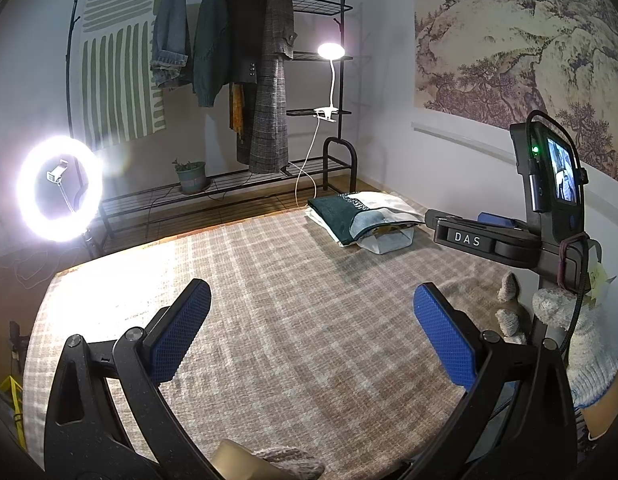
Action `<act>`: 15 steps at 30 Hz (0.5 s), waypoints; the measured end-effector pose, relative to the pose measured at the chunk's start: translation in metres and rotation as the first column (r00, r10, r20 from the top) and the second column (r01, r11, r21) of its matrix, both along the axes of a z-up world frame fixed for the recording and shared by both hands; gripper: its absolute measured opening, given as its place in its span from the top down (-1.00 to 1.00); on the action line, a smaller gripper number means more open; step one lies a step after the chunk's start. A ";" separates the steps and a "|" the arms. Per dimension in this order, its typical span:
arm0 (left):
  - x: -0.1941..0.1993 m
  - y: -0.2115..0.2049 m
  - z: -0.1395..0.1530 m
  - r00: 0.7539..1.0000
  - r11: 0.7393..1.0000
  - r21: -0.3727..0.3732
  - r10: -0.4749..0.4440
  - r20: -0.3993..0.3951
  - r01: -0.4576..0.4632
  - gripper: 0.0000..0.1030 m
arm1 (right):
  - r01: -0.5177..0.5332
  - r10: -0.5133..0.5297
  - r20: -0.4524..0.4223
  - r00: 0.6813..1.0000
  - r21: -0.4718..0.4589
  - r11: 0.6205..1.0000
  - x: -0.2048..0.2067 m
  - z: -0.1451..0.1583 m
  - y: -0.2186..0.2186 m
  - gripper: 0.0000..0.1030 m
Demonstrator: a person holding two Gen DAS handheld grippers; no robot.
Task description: Fold small clothes
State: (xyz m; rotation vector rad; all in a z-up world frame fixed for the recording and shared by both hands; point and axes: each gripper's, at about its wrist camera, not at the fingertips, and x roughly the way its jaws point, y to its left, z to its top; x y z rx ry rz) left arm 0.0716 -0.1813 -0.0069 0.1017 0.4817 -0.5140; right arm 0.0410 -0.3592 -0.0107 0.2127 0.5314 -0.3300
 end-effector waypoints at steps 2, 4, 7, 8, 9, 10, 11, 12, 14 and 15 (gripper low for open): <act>0.000 0.000 0.000 1.000 1.000 0.000 0.000 -0.001 0.000 -1.00 | -0.001 0.001 0.000 1.000 0.000 1.000 0.000 0.000 0.000 -0.60; 0.000 0.001 0.001 1.000 1.000 0.002 -0.002 0.000 0.002 -1.00 | 0.000 0.000 -0.001 1.000 -0.001 1.000 0.000 0.000 0.000 -0.60; 0.000 0.001 0.001 1.000 1.000 0.003 -0.002 0.001 0.002 -1.00 | -0.001 0.001 -0.001 1.000 0.002 1.000 0.000 0.000 0.000 -0.60; 0.000 0.002 0.001 1.000 1.000 0.002 -0.001 0.000 0.001 -1.00 | -0.001 0.001 -0.001 1.000 0.003 1.000 0.000 0.000 -0.001 -0.60; 0.000 0.002 0.001 1.000 1.000 0.001 -0.004 -0.001 0.004 -1.00 | -0.003 0.003 -0.002 1.000 0.004 1.000 0.001 -0.001 -0.002 -0.60; 0.000 0.002 0.001 1.000 1.000 0.001 -0.004 -0.003 0.004 -1.00 | -0.004 0.004 -0.003 1.000 0.005 1.000 0.001 -0.001 -0.002 -0.60; 0.000 0.002 0.001 1.000 1.000 0.001 -0.004 -0.002 0.004 -1.00 | -0.004 0.004 -0.003 1.000 0.005 1.000 0.001 -0.001 -0.003 -0.60; 0.000 0.002 0.001 1.000 1.000 0.002 -0.005 0.000 0.005 -1.00 | -0.006 0.006 -0.004 1.000 0.005 1.000 0.002 -0.001 -0.003 -0.60; 0.000 0.002 0.001 1.000 1.000 0.005 -0.004 0.004 0.004 -1.00 | -0.006 0.006 -0.004 1.000 0.005 1.000 0.002 -0.001 -0.003 -0.60; 0.000 0.002 0.001 1.000 1.000 0.004 -0.004 0.001 0.004 -1.00 | -0.006 0.006 -0.004 1.000 0.005 1.000 0.002 -0.001 -0.003 -0.60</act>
